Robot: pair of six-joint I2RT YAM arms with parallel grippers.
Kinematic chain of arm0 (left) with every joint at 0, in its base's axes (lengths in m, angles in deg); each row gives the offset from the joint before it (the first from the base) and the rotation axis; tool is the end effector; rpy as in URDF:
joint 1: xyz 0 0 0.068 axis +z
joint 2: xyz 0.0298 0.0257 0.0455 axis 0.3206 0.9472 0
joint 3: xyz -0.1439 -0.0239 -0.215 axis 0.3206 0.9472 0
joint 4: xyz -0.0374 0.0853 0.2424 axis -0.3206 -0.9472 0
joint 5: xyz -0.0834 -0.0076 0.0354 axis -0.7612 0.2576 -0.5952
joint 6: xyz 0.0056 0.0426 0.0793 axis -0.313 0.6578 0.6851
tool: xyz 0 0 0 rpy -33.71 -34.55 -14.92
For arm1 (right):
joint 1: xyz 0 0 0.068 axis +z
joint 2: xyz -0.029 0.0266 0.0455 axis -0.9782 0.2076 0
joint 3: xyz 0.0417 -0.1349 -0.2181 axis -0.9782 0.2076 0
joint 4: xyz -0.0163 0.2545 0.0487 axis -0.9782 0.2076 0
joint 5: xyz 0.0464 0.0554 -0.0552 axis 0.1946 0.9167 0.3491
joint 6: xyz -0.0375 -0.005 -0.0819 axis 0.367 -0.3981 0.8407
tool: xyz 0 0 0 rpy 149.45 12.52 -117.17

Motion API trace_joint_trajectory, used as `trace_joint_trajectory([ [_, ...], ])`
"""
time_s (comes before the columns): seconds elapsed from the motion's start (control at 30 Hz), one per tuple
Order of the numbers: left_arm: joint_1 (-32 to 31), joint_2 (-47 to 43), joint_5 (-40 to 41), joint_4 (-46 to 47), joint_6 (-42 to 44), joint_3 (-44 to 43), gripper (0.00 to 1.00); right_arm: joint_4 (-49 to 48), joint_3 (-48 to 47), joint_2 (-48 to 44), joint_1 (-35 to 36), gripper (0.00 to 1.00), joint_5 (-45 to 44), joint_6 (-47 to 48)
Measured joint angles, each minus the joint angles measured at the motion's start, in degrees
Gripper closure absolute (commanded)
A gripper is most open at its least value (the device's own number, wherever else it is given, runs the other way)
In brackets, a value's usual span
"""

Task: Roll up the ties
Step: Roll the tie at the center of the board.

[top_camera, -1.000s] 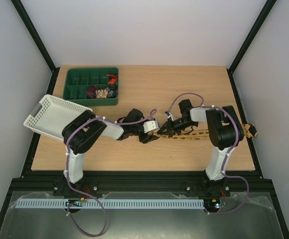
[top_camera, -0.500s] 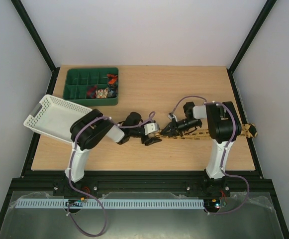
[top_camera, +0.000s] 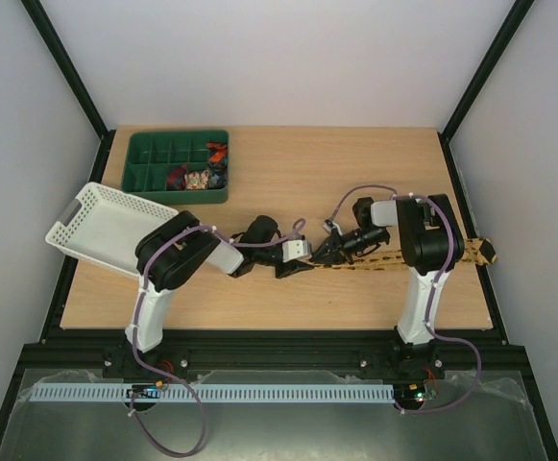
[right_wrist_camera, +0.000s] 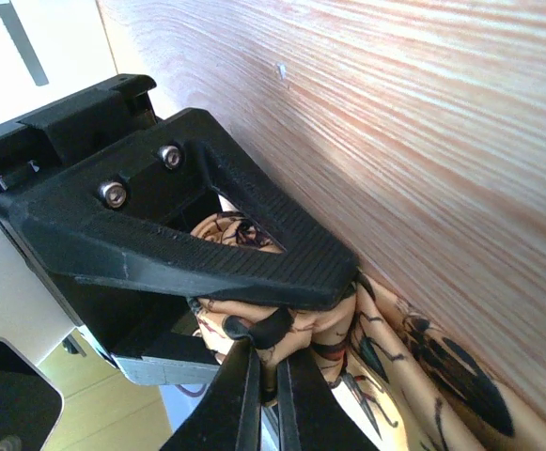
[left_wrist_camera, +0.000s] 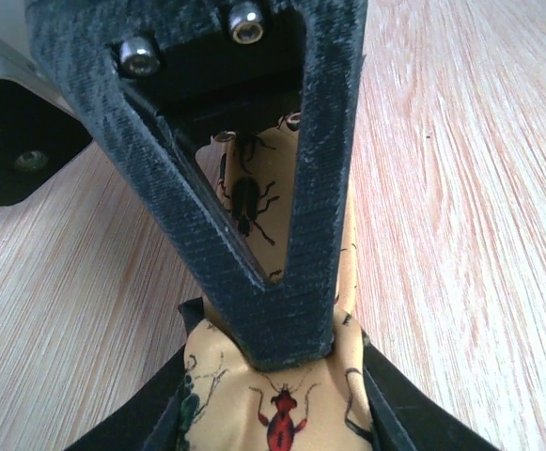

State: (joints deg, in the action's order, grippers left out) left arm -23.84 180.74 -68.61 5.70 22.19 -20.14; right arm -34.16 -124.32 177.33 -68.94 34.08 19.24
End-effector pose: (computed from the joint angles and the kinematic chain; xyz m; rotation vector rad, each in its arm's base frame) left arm 0.2713 -0.3149 0.0533 1.4709 1.4449 -0.8461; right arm 0.3078 0.1201 0.0564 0.2968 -2.6728 -1.5613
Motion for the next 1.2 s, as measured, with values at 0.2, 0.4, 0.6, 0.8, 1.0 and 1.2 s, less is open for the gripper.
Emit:
trace_joint_trajectory([
  [0.2,0.1,-0.6,0.1,-3.3,1.7,-0.9,0.61,1.3,-0.2,0.0,-0.3,0.99,-0.6,1.6],
  [0.4,1.5,-0.9,-1.3,-4.4,1.4,-0.9,0.40,1.4,-0.1,0.0,-1.7,0.99,-4.7,1.2],
  [0.6,2.5,-0.9,-3.1,-0.6,-0.8,1.2,0.36,1.4,-0.1,0.0,-2.0,0.99,-6.5,0.5],
  [0.8,1.8,2.1,-3.8,8.1,-5.9,1.8,0.37,1.5,-0.3,0.0,-2.0,0.99,-7.1,-0.8],
  [1.0,-0.1,5.6,-3.1,15.2,-8.3,0.5,0.59,3.0,-1.7,0.6,-1.9,0.98,-8.0,-1.2],
  [1.2,-0.6,4.7,-1.6,12.5,-7.8,0.0,0.73,3.0,-2.1,0.3,-2.0,0.72,-8.2,-1.7],
])
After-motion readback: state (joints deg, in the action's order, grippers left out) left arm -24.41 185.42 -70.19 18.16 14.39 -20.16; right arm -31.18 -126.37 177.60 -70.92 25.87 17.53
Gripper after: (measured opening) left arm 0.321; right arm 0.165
